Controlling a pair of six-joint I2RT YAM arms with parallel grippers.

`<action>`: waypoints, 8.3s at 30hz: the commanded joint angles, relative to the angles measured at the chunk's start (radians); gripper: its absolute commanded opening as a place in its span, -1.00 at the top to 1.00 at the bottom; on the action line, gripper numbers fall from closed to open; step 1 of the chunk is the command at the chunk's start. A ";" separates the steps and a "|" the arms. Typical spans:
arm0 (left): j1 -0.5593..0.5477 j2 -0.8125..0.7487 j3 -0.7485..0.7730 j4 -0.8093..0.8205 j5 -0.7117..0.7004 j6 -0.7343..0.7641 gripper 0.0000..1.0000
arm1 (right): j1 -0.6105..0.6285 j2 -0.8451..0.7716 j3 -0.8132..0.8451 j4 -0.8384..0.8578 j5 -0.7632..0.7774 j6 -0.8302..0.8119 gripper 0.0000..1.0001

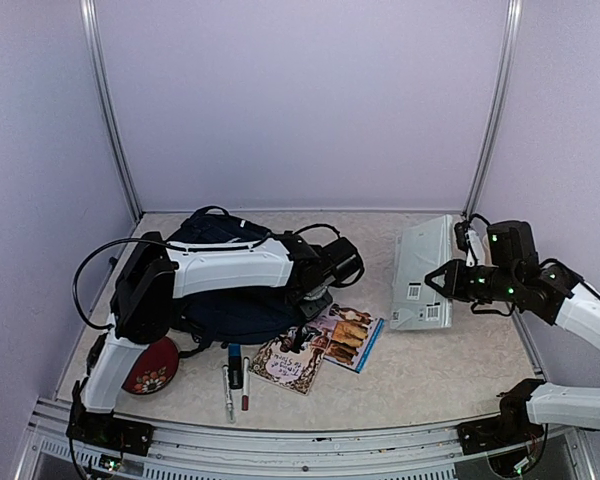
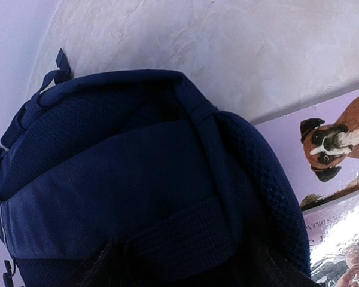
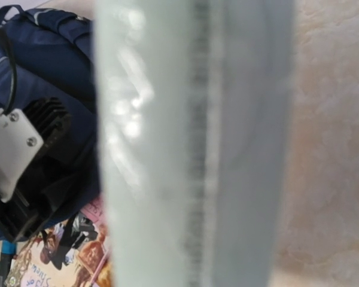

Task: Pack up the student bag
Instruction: Pick up the largest pocket of the bag from the student bag, then place the book in the largest pocket of the bag, then adjust the book in the largest pocket of the bag, then place the largest pocket of the bag in the student bag, then pick up the book.

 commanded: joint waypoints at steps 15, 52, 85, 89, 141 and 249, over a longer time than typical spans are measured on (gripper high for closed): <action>-0.022 -0.122 -0.100 0.116 -0.067 0.041 1.00 | -0.009 -0.139 0.071 -0.038 -0.011 -0.028 1.00; -0.037 -0.884 -0.522 0.813 0.085 0.239 1.00 | 0.076 0.046 0.062 0.320 -0.432 -0.178 1.00; 0.024 -1.034 -0.671 0.893 0.182 0.174 1.00 | 0.344 0.495 0.296 0.424 -0.482 -0.216 1.00; 0.024 -1.031 -0.670 0.901 0.214 0.186 1.00 | 0.358 0.575 0.342 0.446 -0.523 -0.199 1.00; 0.021 -1.073 -0.743 1.221 0.475 0.488 1.00 | 0.341 1.196 0.750 0.638 -0.627 0.343 0.92; -0.517 -0.577 -0.795 0.171 0.421 -0.322 -0.49 | 0.252 0.928 0.102 0.335 -0.502 -0.358 -0.20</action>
